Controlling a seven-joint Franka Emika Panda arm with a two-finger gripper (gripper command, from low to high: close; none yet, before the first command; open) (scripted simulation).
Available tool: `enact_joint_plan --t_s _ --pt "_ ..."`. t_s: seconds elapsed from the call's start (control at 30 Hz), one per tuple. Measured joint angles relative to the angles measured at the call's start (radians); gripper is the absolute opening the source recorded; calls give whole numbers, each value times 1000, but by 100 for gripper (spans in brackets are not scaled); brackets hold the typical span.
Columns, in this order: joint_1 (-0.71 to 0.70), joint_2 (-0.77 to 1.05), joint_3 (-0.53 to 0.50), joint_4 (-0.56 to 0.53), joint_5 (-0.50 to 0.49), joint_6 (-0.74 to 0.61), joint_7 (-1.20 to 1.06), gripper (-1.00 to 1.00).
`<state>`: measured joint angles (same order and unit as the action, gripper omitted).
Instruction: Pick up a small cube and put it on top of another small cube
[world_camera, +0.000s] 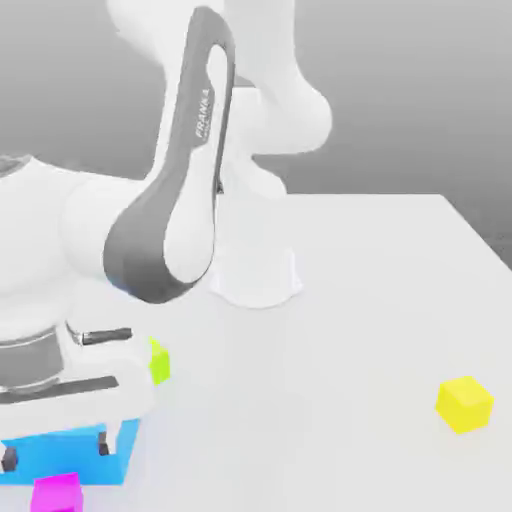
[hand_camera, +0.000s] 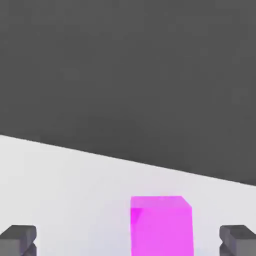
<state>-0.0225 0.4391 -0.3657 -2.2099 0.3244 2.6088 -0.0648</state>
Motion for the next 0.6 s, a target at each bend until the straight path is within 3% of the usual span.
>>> enact_joint_plan --t_s 0.1,0.13,0.37,0.6 --pt "-45 110 51 27 49 76 -45 0" --pt "-58 138 67 34 64 96 -56 -100" --pt "-59 139 68 34 64 95 -57 -100" --pt "-1 -78 -52 -33 -40 -59 60 -100"
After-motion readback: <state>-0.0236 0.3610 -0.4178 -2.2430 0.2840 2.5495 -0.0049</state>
